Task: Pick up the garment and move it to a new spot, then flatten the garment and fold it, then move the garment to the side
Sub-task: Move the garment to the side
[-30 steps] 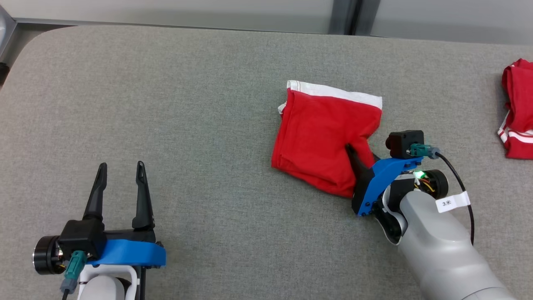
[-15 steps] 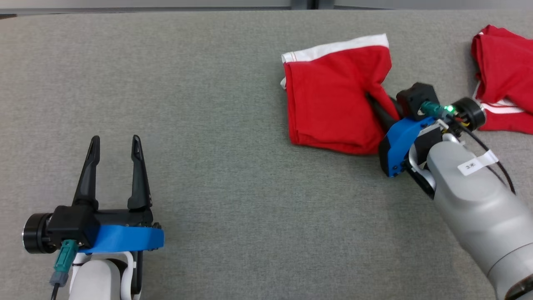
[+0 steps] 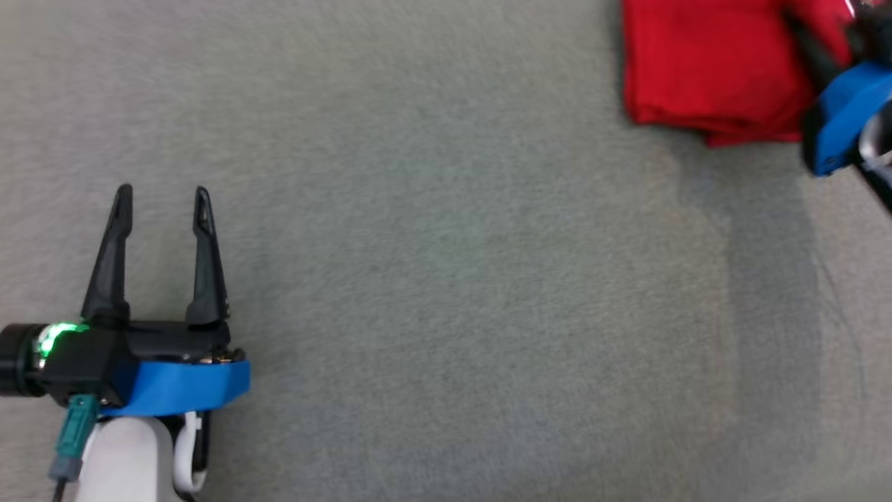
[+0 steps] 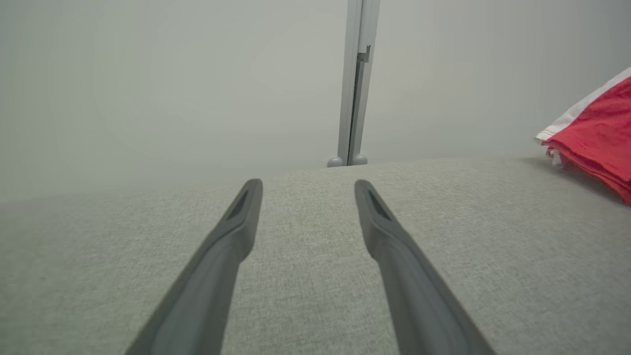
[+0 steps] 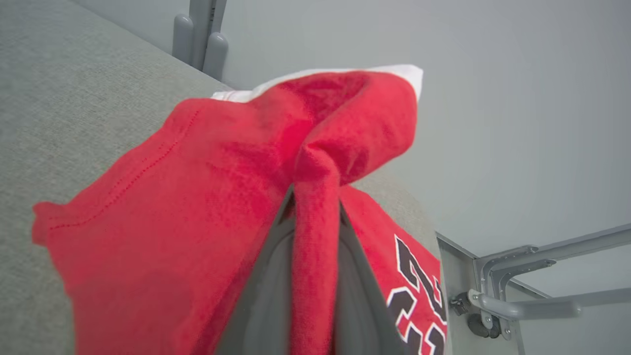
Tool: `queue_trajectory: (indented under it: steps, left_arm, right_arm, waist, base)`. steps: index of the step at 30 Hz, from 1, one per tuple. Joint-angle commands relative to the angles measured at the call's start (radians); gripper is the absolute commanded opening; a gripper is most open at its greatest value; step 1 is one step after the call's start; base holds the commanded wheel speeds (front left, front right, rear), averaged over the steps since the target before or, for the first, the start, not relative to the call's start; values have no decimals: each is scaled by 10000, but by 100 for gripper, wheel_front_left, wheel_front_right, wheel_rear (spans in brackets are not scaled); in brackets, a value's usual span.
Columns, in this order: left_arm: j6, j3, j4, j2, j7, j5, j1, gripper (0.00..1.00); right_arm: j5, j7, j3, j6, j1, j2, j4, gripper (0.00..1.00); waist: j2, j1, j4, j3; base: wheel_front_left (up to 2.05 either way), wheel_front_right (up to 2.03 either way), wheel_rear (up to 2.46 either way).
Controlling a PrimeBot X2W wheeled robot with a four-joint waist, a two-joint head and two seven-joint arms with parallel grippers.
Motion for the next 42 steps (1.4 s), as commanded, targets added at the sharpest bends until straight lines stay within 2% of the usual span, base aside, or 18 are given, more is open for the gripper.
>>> queue_trajectory:
  steps: [1, 5, 9, 16, 20, 21, 22, 29, 35, 39, 42]
  left_arm:
    - [-3, 3, -215, 167, -44, 94, -170, 100]
    - [-35, -81, -662, 399, -32, 215, -358, 100]
    - [-29, -107, -1166, 552, 141, 305, -431, 100]
    - [-40, -129, -1711, 718, 357, 310, -549, 100]
    - [-10, -106, -1794, 791, 383, 256, -552, 100]
    - [6, -106, -1809, 789, 380, 242, -538, 100]
    - [29, -100, -1815, 796, 381, 223, -524, 100]
    - [143, -83, -1712, 800, 335, 127, -513, 100]
    - [234, -92, -1347, 680, 202, -12, -286, 100]
    - [354, -3, -1005, 593, 95, -162, -25, 100]
    - [417, 55, -772, 537, 30, -266, 169, 100]
  right_arm:
    - [317, 1, 1, -3, -347, -344, -154, 0]
    - [845, 243, 98, -2, -759, -1110, -301, 0]
    - [1134, 487, 287, -2, -1063, -1540, -297, 0]
    - [1168, 740, 494, -3, -1541, -1645, 223, 0]
    - [973, 868, 539, -2, -1810, -1267, 1017, 0]
    - [924, 795, 485, -2, -1895, -1198, 1179, 44]
    - [879, 782, 432, -2, -1918, -1133, 1403, 100]
    - [353, 295, 282, -2, -2264, -693, 2450, 100]
    - [65, -467, -94, -2, -2379, -477, 2825, 100]
    - [-7, -729, -598, -2, -2090, -233, 2471, 100]
    - [-36, -736, -1476, -2, -1543, -77, 1239, 100]
  waist:
    - [-3, -2, -235, 207]
    - [-3, -2, -619, 642]
    - [-3, -2, -802, 950]
    - [-3, -2, -848, 1311]
    - [-3, -2, -778, 1477]
    - [-3, -2, -761, 1494]
    - [-3, -2, -748, 1504]
    - [-3, -2, -646, 1426]
    - [-3, -2, -474, 928]
    - [-3, -2, -364, 341]
    - [-3, -2, -284, -138]
  base:
    - [0, 0, 0]
    - [0, 0, 0]
    - [0, 0, 0]
    - [0, 0, 0]
    - [0, 0, 0]
    - [0, 0, 0]
    - [0, 0, 0]
    - [0, 0, 0]
    - [0, 0, 0]
    - [0, 0, 0]
    - [0, 0, 0]
